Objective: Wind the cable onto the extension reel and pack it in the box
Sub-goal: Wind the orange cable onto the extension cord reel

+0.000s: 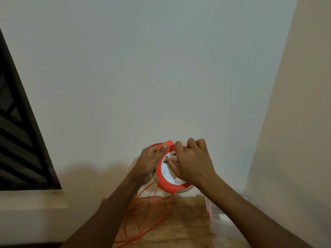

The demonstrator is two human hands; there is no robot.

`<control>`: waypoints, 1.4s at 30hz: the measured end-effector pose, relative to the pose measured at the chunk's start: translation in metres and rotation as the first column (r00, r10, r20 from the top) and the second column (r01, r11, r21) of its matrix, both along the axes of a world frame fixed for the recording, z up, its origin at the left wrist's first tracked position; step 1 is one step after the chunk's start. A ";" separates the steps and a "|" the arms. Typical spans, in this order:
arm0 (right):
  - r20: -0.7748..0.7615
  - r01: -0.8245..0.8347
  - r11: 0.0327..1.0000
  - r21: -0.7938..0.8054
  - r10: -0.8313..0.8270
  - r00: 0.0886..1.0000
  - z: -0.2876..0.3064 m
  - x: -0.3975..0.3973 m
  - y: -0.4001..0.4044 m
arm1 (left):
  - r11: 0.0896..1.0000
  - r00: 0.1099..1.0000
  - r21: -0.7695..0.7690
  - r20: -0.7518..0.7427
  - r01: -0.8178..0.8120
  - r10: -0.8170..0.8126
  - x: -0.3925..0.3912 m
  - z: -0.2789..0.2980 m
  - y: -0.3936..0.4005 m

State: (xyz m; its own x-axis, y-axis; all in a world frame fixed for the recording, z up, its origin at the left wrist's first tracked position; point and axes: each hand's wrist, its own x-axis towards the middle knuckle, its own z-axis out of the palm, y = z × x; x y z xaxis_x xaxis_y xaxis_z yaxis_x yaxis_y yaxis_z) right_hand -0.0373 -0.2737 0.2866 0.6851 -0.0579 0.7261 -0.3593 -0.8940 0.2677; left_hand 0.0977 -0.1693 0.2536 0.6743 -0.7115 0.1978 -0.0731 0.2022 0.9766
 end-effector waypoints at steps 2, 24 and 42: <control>-0.012 0.015 0.999 0.039 -0.014 1.000 -0.003 0.001 -0.001 | 1.000 1.000 0.001 0.018 -0.010 0.010 -0.001 0.000 -0.001; -0.169 -0.175 0.978 -0.115 0.154 0.974 -0.019 -0.017 0.012 | 1.000 1.000 0.003 0.000 -0.024 0.024 0.001 0.004 0.005; -0.206 0.127 0.952 0.278 -0.070 0.976 0.004 -0.028 0.011 | 0.997 0.997 -0.001 0.005 -0.072 0.072 -0.009 0.001 -0.007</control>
